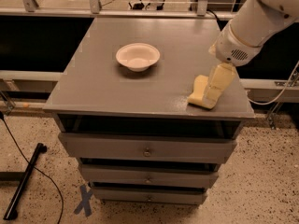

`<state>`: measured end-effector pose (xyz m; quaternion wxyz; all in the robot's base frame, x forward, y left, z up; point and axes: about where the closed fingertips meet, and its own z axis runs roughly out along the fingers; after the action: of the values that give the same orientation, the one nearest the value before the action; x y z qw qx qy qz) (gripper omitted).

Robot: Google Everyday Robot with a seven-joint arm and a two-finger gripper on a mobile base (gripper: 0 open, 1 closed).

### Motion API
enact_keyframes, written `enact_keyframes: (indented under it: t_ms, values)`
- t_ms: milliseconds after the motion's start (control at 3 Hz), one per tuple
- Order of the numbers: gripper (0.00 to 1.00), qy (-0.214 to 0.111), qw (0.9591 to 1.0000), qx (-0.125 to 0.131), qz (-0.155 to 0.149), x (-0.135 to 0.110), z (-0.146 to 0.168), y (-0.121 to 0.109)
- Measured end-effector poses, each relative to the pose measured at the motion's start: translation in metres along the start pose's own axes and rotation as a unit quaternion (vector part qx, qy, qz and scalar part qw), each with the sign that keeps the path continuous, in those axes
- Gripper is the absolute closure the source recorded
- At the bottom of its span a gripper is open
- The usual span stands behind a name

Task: Place sponge into paper bowl

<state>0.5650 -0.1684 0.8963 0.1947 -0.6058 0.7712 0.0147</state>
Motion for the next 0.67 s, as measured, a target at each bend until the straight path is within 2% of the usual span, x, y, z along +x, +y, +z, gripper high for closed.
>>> enact_keyframes:
  t_ms: [667]
  values:
    - [0.0, 0.004, 0.9978, -0.005, 0.066, 0.032, 0.039, -0.014]
